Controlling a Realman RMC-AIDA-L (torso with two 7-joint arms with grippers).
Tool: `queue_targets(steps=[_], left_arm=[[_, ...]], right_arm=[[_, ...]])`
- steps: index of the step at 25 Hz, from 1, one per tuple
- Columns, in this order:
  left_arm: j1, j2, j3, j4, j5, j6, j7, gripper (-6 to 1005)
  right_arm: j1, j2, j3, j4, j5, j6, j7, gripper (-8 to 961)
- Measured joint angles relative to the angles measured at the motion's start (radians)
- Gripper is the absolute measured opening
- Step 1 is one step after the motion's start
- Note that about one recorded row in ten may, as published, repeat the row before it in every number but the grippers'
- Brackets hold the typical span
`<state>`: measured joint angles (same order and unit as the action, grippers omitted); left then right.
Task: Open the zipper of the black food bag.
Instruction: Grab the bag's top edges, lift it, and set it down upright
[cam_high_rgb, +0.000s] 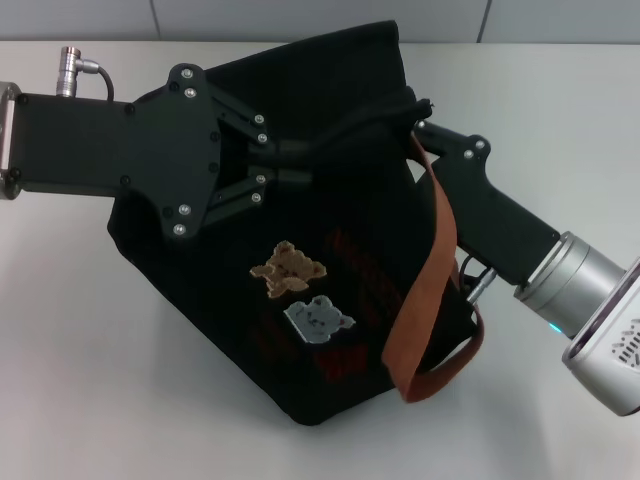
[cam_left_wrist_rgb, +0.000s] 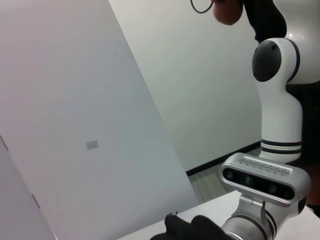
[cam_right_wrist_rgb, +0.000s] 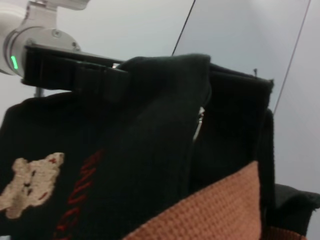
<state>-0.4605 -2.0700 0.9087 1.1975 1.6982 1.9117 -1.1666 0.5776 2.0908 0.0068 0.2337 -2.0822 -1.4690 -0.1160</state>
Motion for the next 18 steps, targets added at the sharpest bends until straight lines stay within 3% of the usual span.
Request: queue_targets(steps=[18], left_arm=[[-0.011,0.001,0.001,-0.033,0.000,-0.024,0.013,88]], right_arm=[[-0.014,-0.001,0.012,-0.008,-0.005,0.015,-0.020,304]])
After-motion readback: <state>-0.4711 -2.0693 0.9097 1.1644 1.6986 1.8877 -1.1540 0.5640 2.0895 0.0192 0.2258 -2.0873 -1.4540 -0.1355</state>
